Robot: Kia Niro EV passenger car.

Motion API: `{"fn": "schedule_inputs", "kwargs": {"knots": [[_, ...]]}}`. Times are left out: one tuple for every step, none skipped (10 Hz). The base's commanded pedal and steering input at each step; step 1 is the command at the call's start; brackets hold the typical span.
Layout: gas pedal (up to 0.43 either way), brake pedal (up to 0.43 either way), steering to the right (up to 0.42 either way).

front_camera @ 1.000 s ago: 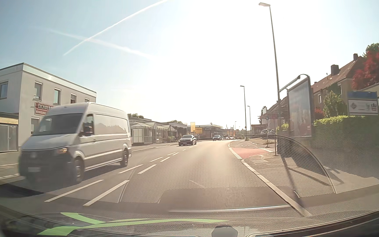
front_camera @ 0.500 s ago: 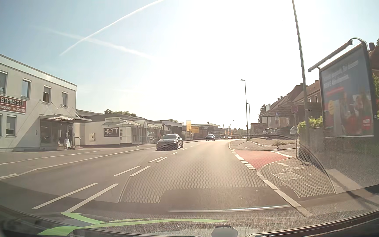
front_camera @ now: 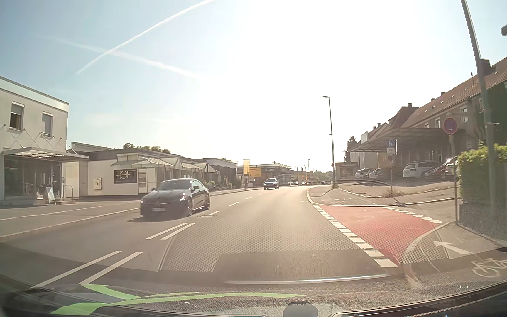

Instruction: Follow the waypoints while adhering to traffic rules and regulations

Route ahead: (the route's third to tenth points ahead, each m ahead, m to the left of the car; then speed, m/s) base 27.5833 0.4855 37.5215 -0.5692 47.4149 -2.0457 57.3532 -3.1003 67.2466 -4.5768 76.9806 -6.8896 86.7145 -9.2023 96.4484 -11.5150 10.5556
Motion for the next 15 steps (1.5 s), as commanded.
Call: {"fn": "schedule_inputs", "kwargs": {"knots": [[0.098, 0.000, 0.008], [0.098, 0.000, 0.008], [0.098, 0.000, 0.008], [0.098, 0.000, 0.008], [0.098, 0.000, 0.008], [0.098, 0.000, 0.008], [0.098, 0.000, 0.008], [0.098, 0.000, 0.008], [0.098, 0.000, 0.008], [0.110, 0.000, 0.008], [0.110, 0.000, 0.008], [0.110, 0.000, 0.008], [0.110, 0.000, 0.008], [0.118, 0.000, 0.008], [0.130, 0.000, 0.008]]}}
